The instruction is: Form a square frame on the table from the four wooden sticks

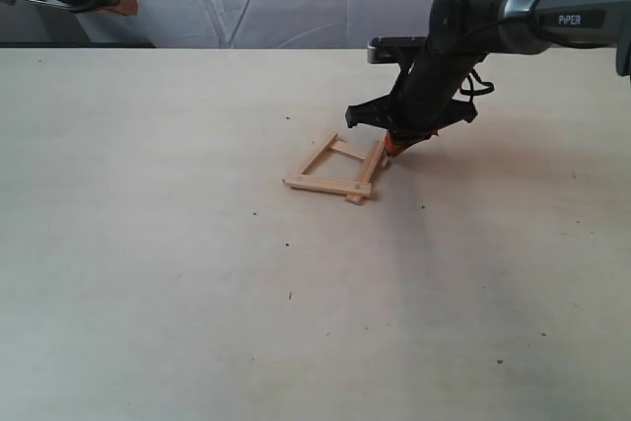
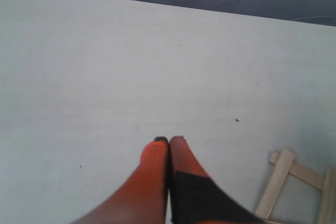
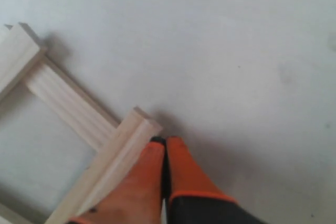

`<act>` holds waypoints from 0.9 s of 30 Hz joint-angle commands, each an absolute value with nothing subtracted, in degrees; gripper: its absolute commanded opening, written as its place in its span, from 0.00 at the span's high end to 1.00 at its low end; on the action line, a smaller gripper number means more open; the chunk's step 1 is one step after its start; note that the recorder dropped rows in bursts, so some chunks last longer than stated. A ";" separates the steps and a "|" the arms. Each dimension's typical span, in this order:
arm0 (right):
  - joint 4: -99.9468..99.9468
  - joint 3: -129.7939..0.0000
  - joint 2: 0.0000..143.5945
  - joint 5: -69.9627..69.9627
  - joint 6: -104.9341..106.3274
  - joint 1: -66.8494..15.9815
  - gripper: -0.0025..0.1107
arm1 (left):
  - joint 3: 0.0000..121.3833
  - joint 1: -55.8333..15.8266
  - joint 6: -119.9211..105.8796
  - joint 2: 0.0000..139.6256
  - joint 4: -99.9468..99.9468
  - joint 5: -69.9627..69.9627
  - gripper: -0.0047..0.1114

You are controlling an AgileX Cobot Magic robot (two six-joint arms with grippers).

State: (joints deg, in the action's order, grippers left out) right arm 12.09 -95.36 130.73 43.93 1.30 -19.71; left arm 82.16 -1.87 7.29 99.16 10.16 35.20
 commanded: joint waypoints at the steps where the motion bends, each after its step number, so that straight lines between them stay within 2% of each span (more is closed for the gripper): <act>1: 12.47 -95.17 130.56 42.82 1.48 -19.44 0.98 | 82.13 -1.68 7.51 98.62 9.60 34.56 0.96; 6: 12.18 -96.06 130.45 43.78 1.48 -19.44 0.98 | 82.13 -1.68 7.51 98.62 9.60 34.56 0.96; 14: 7.98 -98.89 131.14 54.31 -2.27 -19.70 0.98 | 82.13 -1.68 7.51 98.62 10.81 34.56 0.96; 27: 9.57 -99.04 133.51 45.92 -1.91 -21.42 0.98 | 82.13 -1.68 7.51 98.62 13.50 34.56 0.96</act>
State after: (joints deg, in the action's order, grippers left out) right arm 9.55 -98.83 132.93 48.07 -2.32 -21.37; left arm 82.16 -1.87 7.29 99.16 13.20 35.20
